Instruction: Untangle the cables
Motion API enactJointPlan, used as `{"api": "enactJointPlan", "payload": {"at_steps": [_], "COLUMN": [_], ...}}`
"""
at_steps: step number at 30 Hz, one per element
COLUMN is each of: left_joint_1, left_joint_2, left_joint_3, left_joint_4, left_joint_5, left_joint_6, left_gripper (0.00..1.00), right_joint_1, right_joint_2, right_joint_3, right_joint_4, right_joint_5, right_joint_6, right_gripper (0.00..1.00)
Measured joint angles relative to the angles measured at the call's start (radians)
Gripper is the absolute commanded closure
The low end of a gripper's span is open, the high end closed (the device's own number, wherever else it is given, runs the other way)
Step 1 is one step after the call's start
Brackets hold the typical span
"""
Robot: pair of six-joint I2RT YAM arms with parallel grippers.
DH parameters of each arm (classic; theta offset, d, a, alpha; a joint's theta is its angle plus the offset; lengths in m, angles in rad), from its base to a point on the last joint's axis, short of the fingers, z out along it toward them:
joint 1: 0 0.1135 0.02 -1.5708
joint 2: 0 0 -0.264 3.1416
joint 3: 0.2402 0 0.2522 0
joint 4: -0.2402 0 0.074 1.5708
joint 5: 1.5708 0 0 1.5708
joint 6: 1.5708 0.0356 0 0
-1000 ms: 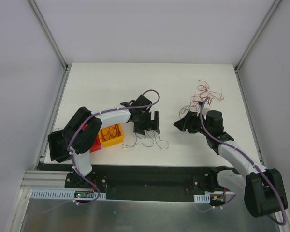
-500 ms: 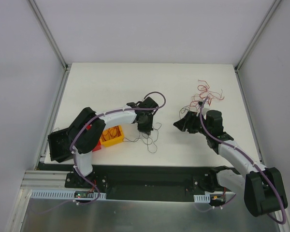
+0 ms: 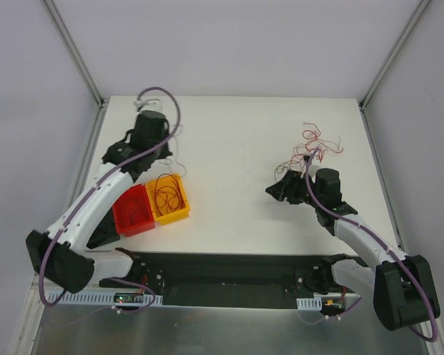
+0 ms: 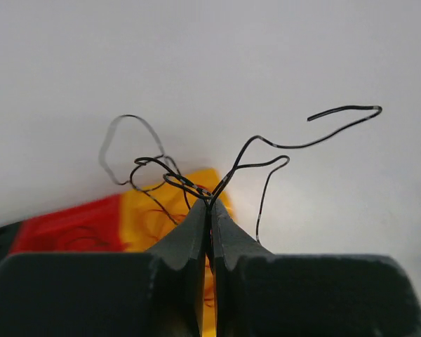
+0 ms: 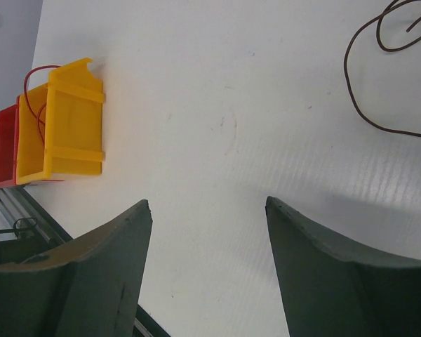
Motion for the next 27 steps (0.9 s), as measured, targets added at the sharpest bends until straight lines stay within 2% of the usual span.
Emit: {"api": "enactJointPlan", "payload": {"at_steps": [5, 10, 14, 16, 21, 24, 27], "left_joint_1": [0.266, 0.481, 0.536, 0.553, 0.573, 0.575, 0.593], "left_joint_2": [-0.216, -0.267, -0.245, -0.217, -0.191, -0.191, -0.191], "left_joint_3": [-0.101, -0.22, -0.292, -0.308, -0.321, -0.33, -0.372], "left_joint_4": [-0.033, -0.064, -0.086, -0.092, -0.092, -0.088, -0.086], "left_joint_5": [-0.283, -0.469, -0.611, -0.715, -0.867, -0.89, -0.839], "left_joint_6": [0.056, 0.059, 0.024, 0.005, -0.014, -0.024, -0.05], "left_gripper": [1.0, 1.0, 1.0, 1.0, 1.0, 1.0, 1.0], "right_joint_1": [0.0, 0.0, 0.0, 0.0, 0.0, 0.0, -0.001], "right_joint_2": [0.0, 0.012, 0.024, 0.024, 0.024, 0.024, 0.024], "right_joint_3": [0.0, 0.0, 0.0, 0.0, -0.002, -0.005, -0.009], "right_joint_4": [0.0, 0.001, 0.001, 0.004, 0.008, 0.01, 0.01], "right_joint_5": [0.0, -0.001, -0.003, -0.005, -0.01, -0.013, -0.02], "right_joint_6": [0.0, 0.0, 0.004, 0.008, 0.014, 0.018, 0.021], "right_gripper": [0.32, 0.32, 0.32, 0.32, 0.32, 0.32, 0.32]}}
